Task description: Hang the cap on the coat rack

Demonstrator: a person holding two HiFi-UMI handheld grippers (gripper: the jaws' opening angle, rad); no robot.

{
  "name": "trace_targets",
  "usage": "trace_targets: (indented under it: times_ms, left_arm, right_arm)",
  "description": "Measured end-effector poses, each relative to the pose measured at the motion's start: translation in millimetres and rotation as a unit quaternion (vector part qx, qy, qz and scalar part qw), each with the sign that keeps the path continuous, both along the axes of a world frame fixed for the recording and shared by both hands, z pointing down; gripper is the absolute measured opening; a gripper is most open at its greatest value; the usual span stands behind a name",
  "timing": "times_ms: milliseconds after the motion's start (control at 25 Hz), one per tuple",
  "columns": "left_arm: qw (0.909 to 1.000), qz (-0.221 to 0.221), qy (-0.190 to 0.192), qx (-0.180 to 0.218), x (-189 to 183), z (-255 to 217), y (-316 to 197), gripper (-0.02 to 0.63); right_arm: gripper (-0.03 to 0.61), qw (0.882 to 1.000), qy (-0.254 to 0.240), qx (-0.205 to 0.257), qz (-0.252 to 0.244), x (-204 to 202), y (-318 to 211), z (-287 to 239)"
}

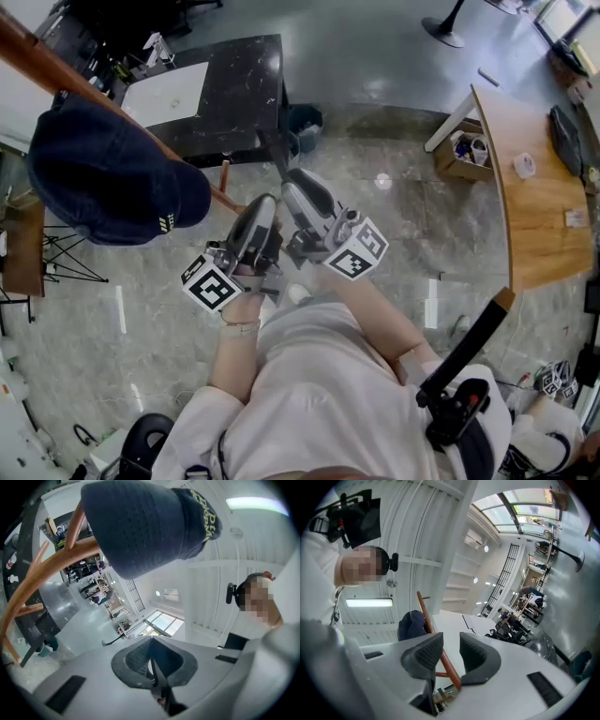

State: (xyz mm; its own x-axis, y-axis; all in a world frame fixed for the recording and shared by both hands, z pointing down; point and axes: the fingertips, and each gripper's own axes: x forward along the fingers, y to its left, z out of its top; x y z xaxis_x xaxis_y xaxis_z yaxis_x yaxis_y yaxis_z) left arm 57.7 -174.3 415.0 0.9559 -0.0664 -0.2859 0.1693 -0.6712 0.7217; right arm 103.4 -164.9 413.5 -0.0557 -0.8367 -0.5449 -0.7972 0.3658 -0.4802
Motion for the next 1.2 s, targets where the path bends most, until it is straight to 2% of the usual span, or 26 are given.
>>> trace_targets:
  times_ms: [240, 480, 920, 1200]
  left_arm:
    - [0.9988, 0.042, 0.019, 0.015, 20, -17, 15, 0.008]
    - [0.9968, 0.073, 0.027, 0.020, 77, -37, 42, 0.008]
    - [0.9884, 0.140, 0.050, 0.029, 146, -64, 82, 0.008]
    - [0.9833, 0.168, 0.065, 0.028, 191, -75, 115, 0.008]
  right_arm:
    - [0.123, 0.999, 0.019, 0.017, 0.042, 17, 22, -23]
    - [0.123, 0.996, 0.031, 0.024, 0.080, 73, 59, -48]
    - [0.118, 0.985, 0.050, 0.037, 0.161, 148, 120, -81]
    - [0.113, 0.979, 0.052, 0.032, 0.193, 189, 161, -87]
